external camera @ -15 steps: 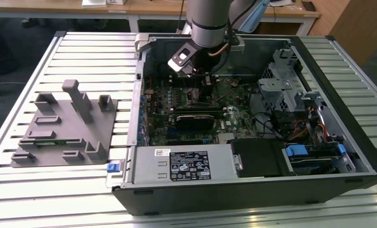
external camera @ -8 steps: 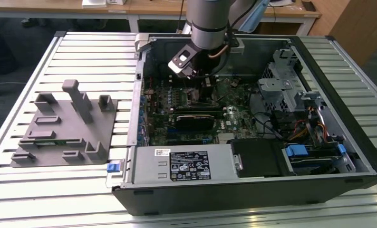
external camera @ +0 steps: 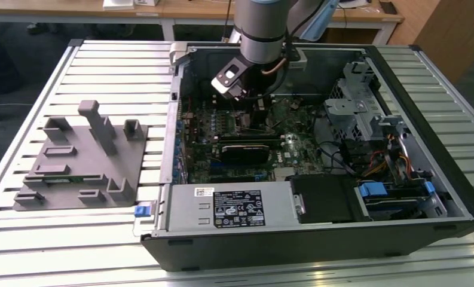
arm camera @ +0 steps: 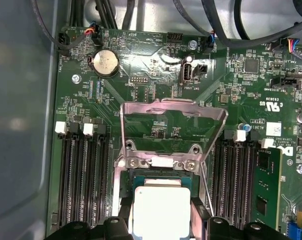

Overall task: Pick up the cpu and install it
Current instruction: 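Place the cpu into insertion slot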

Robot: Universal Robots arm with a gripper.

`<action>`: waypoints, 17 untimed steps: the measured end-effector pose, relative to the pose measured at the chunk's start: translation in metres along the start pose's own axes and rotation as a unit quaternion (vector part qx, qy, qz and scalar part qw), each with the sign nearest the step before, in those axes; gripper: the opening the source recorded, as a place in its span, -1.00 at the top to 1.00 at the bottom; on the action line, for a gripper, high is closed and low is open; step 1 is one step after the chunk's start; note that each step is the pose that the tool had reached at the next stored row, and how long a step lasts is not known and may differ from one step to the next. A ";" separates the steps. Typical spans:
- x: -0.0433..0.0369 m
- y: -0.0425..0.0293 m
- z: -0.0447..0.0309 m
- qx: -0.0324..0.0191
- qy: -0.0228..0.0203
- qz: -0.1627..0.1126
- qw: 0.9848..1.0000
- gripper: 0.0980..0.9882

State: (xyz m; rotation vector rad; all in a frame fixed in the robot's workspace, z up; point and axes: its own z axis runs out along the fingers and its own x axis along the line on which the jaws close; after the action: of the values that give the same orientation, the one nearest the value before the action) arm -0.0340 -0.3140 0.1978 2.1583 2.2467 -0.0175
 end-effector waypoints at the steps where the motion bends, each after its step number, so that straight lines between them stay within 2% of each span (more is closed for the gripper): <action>1: 0.0002 0.0001 0.0004 0.000 0.000 0.000 1.000 0.00; 17: 0.0011 0.0013 0.0036 0.000 0.000 0.001 1.000 0.00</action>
State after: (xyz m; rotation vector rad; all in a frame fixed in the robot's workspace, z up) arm -0.0326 -0.3129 0.1942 2.1609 2.2442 -0.0176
